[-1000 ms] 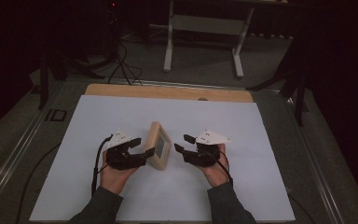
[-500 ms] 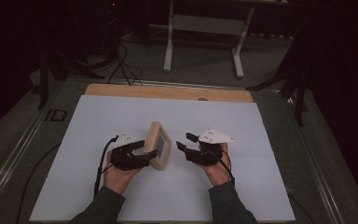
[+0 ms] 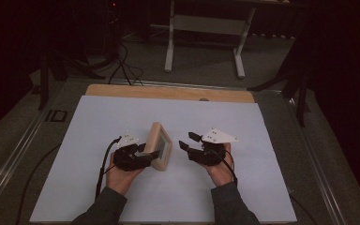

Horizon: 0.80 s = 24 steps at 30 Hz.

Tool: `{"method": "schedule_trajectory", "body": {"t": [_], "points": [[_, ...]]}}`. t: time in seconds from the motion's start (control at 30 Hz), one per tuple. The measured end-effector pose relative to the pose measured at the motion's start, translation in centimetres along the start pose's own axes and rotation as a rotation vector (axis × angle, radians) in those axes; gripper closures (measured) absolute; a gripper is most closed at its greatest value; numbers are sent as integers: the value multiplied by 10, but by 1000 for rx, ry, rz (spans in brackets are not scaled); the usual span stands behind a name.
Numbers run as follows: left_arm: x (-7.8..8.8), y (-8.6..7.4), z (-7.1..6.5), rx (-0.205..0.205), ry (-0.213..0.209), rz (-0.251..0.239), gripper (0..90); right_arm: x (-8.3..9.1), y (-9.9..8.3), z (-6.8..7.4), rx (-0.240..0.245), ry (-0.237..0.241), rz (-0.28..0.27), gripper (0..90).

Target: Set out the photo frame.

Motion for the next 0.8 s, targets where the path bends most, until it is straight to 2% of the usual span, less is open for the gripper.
{"method": "schedule_trajectory", "body": {"t": [0.8], "points": [[1, 0, 2, 16, -1, -1, 518, 6, 6, -6, -12, -12, -21, 468]]}}
Point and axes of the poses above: each handheld gripper's, and its own axes: x roughly backward along the jaws, y roughly out of its top, z roughly to its left, the point moved 9 cm from there along -x, roughly forward along the jaws, and after that the axes turned 11 degrees about -y, right-handed, at the moved point
